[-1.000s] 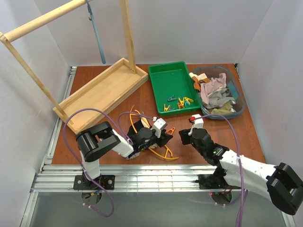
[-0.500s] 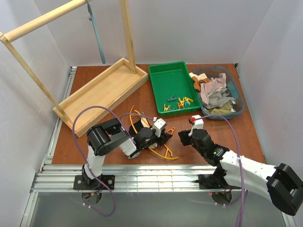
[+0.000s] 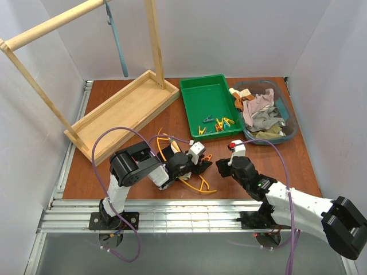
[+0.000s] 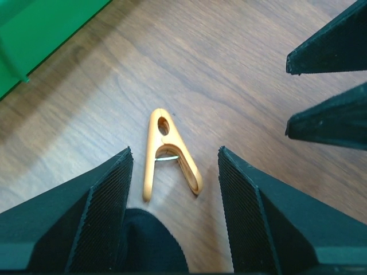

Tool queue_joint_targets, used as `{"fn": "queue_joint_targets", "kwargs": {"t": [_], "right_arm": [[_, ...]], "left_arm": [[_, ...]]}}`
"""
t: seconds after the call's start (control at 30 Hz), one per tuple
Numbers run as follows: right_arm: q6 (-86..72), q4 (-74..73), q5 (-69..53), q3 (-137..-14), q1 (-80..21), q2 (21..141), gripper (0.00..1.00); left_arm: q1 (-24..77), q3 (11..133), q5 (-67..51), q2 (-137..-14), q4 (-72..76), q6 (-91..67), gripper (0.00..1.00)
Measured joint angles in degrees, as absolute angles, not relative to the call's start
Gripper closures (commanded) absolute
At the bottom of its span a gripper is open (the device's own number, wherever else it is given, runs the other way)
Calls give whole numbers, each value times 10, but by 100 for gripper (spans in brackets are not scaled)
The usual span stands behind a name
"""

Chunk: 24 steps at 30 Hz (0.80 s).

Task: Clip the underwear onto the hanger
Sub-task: Open the clamp at the center of the board.

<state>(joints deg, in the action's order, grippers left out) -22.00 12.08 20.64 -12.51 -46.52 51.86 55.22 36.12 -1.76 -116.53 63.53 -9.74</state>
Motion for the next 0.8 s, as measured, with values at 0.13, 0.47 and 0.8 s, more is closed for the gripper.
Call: {"fn": "queue_joint_targets", "kwargs": {"t": [0.13, 0.47, 0.8], "right_arm": [[-220, 121, 206, -125, -465, 519, 48], [-219, 121, 206, -125, -465, 519, 48], [-219, 121, 206, -125, -465, 519, 48]], "left_arm": [[552, 370, -22, -1168, 625, -93, 54], [552, 390, -4, -1166, 585, -78, 63], [553, 365, 6, -1141, 570, -65, 57]]}}
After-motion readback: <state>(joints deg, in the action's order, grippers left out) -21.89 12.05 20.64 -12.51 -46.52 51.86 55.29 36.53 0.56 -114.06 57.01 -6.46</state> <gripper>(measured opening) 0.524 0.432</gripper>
